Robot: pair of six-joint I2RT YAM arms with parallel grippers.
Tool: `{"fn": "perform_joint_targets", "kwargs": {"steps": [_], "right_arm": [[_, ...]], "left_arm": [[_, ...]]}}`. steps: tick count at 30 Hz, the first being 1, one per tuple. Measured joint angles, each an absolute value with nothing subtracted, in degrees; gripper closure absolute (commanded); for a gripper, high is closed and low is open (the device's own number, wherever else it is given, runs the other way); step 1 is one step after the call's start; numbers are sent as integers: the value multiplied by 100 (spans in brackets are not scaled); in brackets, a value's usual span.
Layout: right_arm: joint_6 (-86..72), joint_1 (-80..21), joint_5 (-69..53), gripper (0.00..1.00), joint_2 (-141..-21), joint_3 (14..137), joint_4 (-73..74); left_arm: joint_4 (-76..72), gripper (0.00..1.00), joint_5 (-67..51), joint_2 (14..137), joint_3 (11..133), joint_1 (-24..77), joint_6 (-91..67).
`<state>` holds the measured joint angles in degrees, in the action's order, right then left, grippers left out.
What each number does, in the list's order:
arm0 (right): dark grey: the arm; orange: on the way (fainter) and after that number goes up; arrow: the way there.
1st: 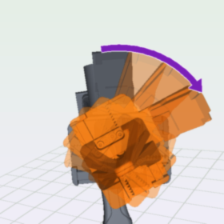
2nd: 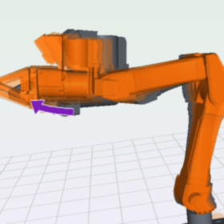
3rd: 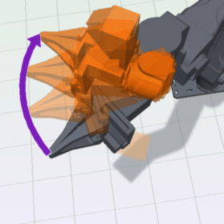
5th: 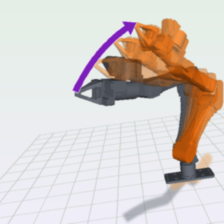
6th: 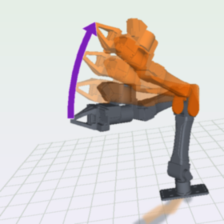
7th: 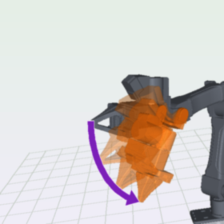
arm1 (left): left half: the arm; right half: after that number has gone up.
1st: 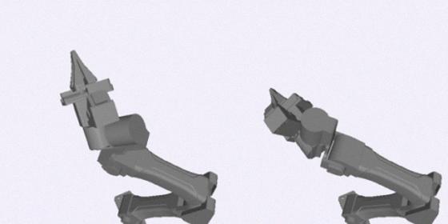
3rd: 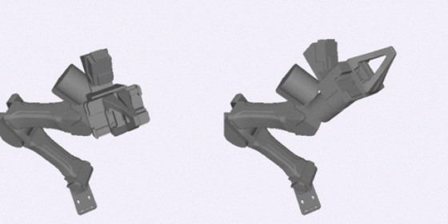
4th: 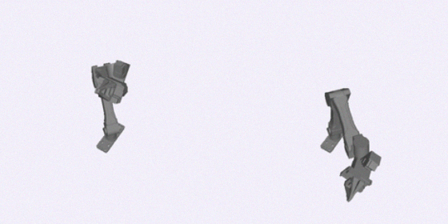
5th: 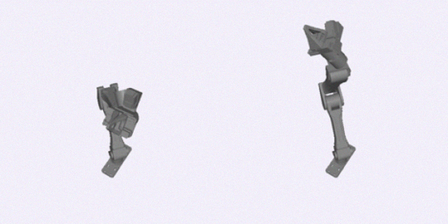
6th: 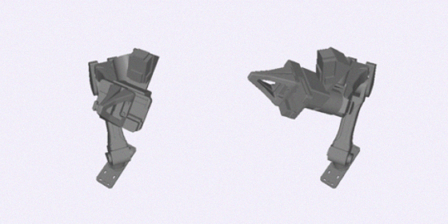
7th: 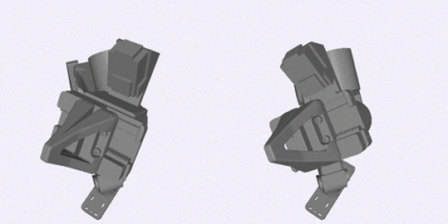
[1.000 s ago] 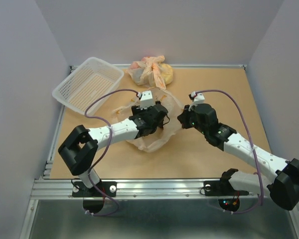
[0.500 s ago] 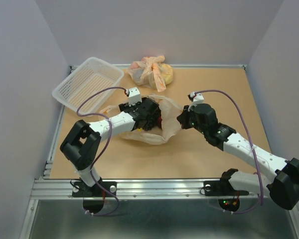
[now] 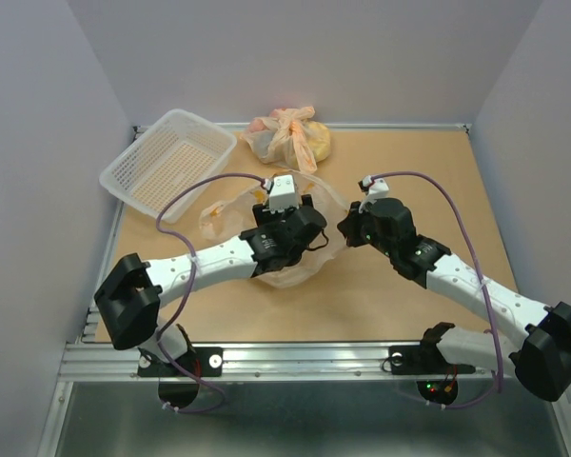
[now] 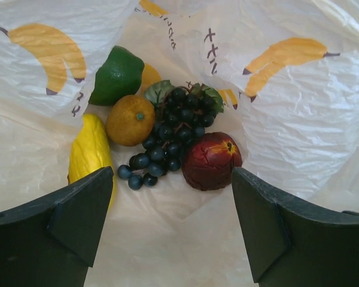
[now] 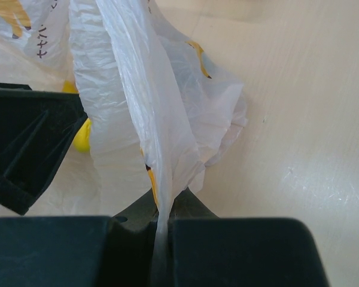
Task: Untie the knot of the plastic bag and take out the fruit
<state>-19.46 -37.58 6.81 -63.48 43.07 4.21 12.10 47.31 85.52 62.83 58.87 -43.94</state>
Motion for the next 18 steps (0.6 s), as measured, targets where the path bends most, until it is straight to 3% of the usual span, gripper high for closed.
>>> {"fn": "perform_joint_targets", "kwargs": {"steps": [12,18], "right_arm": [[-1938,-3758,620,99,-6248,4278,414],[-1927,-3758,593,100,-6173,4226,381]], "left_arm": [[353,13,4539,9668,6294,4748,-4244],[115,13,4392,10363,6543,4637,-4150]]}}
